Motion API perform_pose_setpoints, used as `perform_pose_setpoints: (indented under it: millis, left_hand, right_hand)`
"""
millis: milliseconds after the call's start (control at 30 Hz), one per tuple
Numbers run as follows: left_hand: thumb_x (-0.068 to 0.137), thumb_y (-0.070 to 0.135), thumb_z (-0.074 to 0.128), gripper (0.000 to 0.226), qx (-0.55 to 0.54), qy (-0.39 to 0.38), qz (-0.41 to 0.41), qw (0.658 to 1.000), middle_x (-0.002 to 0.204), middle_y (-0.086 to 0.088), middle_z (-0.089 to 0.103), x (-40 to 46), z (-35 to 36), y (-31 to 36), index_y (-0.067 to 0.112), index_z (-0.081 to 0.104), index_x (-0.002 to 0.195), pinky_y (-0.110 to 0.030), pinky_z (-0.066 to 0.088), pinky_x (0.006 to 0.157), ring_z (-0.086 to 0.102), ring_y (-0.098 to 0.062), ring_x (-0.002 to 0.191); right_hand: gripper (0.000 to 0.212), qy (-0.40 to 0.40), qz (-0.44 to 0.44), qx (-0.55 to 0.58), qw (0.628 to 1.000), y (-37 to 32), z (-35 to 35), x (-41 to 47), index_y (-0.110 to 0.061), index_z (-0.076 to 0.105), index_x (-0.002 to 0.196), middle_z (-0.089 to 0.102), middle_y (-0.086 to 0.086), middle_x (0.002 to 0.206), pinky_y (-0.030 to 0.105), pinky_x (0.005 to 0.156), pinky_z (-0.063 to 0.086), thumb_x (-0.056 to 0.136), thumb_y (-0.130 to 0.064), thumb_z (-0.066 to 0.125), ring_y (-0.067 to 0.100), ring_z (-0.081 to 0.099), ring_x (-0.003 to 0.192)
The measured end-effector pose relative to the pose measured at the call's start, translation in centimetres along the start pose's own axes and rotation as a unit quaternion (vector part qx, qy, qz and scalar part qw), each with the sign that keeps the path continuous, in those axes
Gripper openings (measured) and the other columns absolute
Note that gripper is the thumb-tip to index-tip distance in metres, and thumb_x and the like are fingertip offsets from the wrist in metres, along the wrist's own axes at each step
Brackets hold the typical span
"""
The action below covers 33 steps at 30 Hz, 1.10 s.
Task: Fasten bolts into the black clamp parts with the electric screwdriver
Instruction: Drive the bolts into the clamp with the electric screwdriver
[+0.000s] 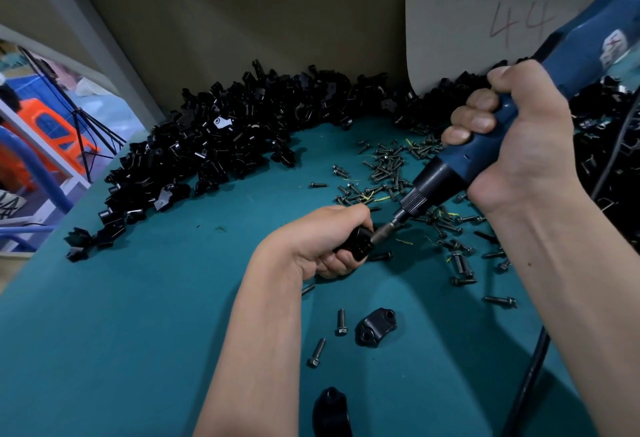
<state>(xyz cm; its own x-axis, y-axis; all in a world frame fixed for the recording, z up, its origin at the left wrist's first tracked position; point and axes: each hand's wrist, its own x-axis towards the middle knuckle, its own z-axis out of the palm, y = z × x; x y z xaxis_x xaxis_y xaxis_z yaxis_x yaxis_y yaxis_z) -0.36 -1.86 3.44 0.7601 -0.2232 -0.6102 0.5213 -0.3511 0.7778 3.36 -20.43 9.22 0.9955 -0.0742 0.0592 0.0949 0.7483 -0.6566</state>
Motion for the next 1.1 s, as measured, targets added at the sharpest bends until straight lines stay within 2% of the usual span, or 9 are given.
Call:
perform_pose_setpoints:
  millis: [233, 533, 700, 900, 1100]
  left_hand:
    - [0.099, 0.027, 0.038, 0.028, -0.009, 0.004, 0.003, 1.0, 0.049, -0.001, 0.036, 0.0, -0.05, -0.05, 0.017, 0.042, 0.073, -0.011, 0.017, 0.035, 0.024, -0.007, 0.034]
    - [0.1, 0.028, 0.038, 0.033, -0.018, 0.001, 0.005, 1.0, 0.049, -0.001, 0.035, 0.07, -0.15, -0.13, 0.016, 0.041, 0.069, -0.011, 0.018, 0.035, 0.024, -0.008, 0.033]
    - [0.099, 0.031, 0.038, 0.054, -0.021, -0.009, -0.001, 1.0, 0.047, 0.0, 0.035, 0.33, -0.42, -0.39, 0.022, 0.046, 0.047, -0.012, 0.018, 0.034, 0.023, -0.007, 0.033]
    - [0.099, 0.031, 0.039, 0.034, -0.024, 0.006, -0.001, 1.0, 0.049, -0.001, 0.036, 0.59, -0.44, -0.5, 0.017, 0.042, 0.068, -0.012, 0.018, 0.035, 0.024, -0.008, 0.034]
    - [0.099, 0.032, 0.04, 0.044, -0.036, 0.007, -0.005, 0.999, 0.047, -0.001, 0.034, 0.67, -0.41, -0.49, 0.018, 0.043, 0.057, -0.011, 0.018, 0.034, 0.024, -0.008, 0.032]
  right_hand:
    - [0.03, 0.002, 0.004, 0.001, 1.0, 0.14, -0.13, -0.06, -0.02, 0.039, 0.071, 0.038, -0.005, 0.062, 0.025, 0.049, 0.034, 0.096, -0.008, 0.05, 0.009, 0.032, 0.048]
    - [0.031, 0.003, -0.004, -0.003, 1.0, 0.25, 0.07, -0.16, -0.02, 0.039, 0.07, 0.039, -0.005, 0.061, 0.025, 0.049, 0.034, 0.096, -0.007, 0.05, 0.009, 0.032, 0.048]
    - [0.031, 0.001, -0.009, -0.001, 1.0, 0.44, 0.18, -0.3, -0.019, 0.039, 0.07, 0.038, -0.004, 0.06, 0.025, 0.048, 0.034, 0.096, -0.005, 0.05, 0.009, 0.033, 0.047]
    - [0.031, 0.007, -0.012, 0.005, 1.0, 0.48, -0.04, -0.21, -0.019, 0.04, 0.07, 0.039, -0.004, 0.06, 0.025, 0.047, 0.035, 0.095, -0.005, 0.05, 0.009, 0.033, 0.047]
    - [0.032, 0.024, -0.023, 0.012, 0.999, 0.59, -0.04, -0.19, -0.018, 0.041, 0.068, 0.04, -0.003, 0.059, 0.025, 0.047, 0.035, 0.094, -0.003, 0.051, 0.01, 0.034, 0.047]
